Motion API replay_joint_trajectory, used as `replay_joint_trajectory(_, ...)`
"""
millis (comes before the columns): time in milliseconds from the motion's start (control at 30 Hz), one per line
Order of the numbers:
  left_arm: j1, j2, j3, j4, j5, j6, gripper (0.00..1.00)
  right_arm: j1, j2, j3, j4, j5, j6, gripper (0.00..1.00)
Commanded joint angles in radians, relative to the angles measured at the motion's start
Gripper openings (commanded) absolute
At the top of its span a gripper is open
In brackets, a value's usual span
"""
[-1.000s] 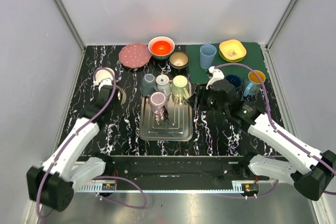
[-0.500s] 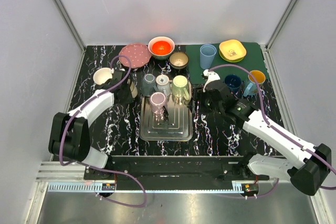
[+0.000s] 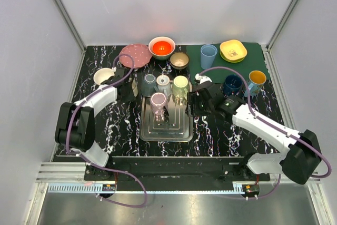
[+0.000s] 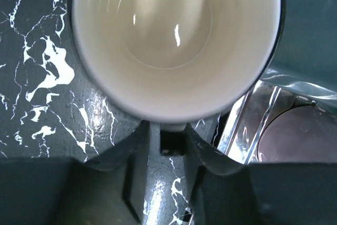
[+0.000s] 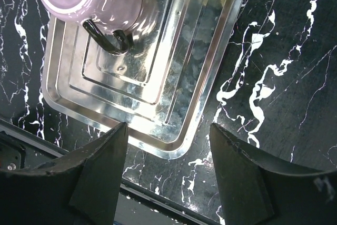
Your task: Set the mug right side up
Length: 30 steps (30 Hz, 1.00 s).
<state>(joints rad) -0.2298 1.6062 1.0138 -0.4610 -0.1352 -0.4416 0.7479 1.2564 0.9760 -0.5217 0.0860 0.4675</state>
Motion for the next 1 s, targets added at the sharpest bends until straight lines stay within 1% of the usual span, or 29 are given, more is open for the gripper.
replay_joint_trajectory(0, 0.009, -0.063, 0.042, -0.022, -0.043, 0.006, 0.43, 0.027, 0.008, 0.033, 0.049, 0.014, 0.01, 0.72)
replay_joint_trajectory(67, 0.009, -0.116, 0.023, -0.034, -0.061, 0.003, 0.5, 0.034, 0.021, 0.046, 0.055, 0.011, -0.003, 0.73)
replay_joint_trajectory(100, 0.009, -0.17, 0.003, -0.05, -0.081, 0.004, 0.57, 0.044, 0.035, 0.068, 0.048, 0.009, -0.009, 0.74)
replay_joint_trajectory(233, 0.009, -0.304, -0.027, -0.099, -0.115, 0.004, 0.68, 0.07, 0.121, 0.148, 0.014, -0.003, -0.05, 0.75)
replay_joint_trajectory(333, 0.009, -0.426, -0.064, -0.12, -0.089, -0.017, 0.71, 0.099, 0.202, 0.21, 0.018, -0.02, -0.089, 0.76)
replay_joint_trajectory(433, 0.006, -0.566, -0.13, -0.119, -0.038, -0.065, 0.75, 0.107, 0.332, 0.268, 0.031, -0.037, -0.135, 0.74)
replay_joint_trajectory(500, 0.006, -0.667, -0.193, -0.102, 0.006, -0.084, 0.75, 0.108, 0.385, 0.312, 0.025, -0.037, -0.167, 0.72)
replay_joint_trajectory(533, 0.006, -0.695, -0.21, -0.102, 0.02, -0.088, 0.76, 0.108, 0.429, 0.323, 0.023, -0.035, -0.176, 0.72)
replay_joint_trajectory(600, 0.006, -0.756, -0.242, -0.105, 0.063, -0.083, 0.76, 0.107, 0.463, 0.348, 0.023, -0.032, -0.197, 0.7)
replay_joint_trajectory(767, 0.006, -0.825, -0.277, -0.125, 0.158, -0.066, 0.79, 0.107, 0.541, 0.4, 0.022, -0.058, -0.222, 0.69)
replay_joint_trajectory(800, 0.006, -0.833, -0.285, -0.12, 0.169, -0.066, 0.81, 0.108, 0.549, 0.417, 0.022, -0.061, -0.227, 0.69)
replay_joint_trajectory(967, 0.006, -0.862, -0.32, -0.107, 0.206, -0.054, 0.83, 0.11, 0.594, 0.466, 0.011, -0.083, -0.236, 0.71)
